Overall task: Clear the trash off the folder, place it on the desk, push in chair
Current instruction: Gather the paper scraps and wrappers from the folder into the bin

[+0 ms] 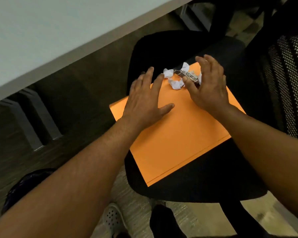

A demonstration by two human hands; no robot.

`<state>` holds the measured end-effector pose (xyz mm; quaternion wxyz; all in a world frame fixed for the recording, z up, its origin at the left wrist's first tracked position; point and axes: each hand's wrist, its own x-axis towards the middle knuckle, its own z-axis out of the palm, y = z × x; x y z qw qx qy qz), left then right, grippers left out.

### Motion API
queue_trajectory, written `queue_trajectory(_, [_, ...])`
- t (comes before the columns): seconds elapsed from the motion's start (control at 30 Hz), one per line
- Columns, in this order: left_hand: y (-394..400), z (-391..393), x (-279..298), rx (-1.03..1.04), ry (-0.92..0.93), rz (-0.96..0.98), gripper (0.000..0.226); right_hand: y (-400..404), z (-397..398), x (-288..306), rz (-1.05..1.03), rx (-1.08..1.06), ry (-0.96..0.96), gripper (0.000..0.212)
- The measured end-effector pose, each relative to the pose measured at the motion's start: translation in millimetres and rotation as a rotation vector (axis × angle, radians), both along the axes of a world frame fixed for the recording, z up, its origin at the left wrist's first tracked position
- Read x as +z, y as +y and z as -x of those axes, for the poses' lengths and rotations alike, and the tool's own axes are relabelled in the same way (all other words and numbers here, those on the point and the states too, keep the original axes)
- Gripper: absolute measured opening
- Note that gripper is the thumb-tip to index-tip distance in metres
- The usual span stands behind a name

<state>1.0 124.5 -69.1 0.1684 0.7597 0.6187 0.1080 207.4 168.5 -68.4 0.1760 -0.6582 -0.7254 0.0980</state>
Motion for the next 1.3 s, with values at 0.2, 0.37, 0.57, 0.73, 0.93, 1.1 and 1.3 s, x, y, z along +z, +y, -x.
queue_trajectory(0.2, [45,-37,-19,0.024,-0.029,0.042,0.089,32,-5,-9,0.085,0.254,-0.15,0.062])
queue_trajectory(0.37, [50,-48,-23,-0.017,-0.08,-0.07,0.064,31,-10,-20,-0.027,0.272,-0.05,0.041])
queue_trajectory(0.57, [38,-51,-23,-0.074,-0.033,-0.259,0.028,11,-13,-25,-0.204,0.135,-0.056,0.023])
queue_trajectory(0.73, [39,-52,-20,-0.039,0.102,-0.216,0.041,0,-17,-22,-0.151,0.128,-0.074,0.025])
queue_trajectory(0.93, [31,-43,-11,0.025,0.021,-0.18,0.053,-6,-11,-13,-0.124,0.202,-0.043,0.03])
queue_trajectory(1.1, [6,-1,13,0.257,-0.159,-0.327,0.053,-17,27,0,-0.263,0.229,0.18,0.03])
queue_trajectory(1.3, [-67,77,28,0.45,-0.259,-0.392,0.051,-40,125,30,-0.398,0.481,0.358,0.051])
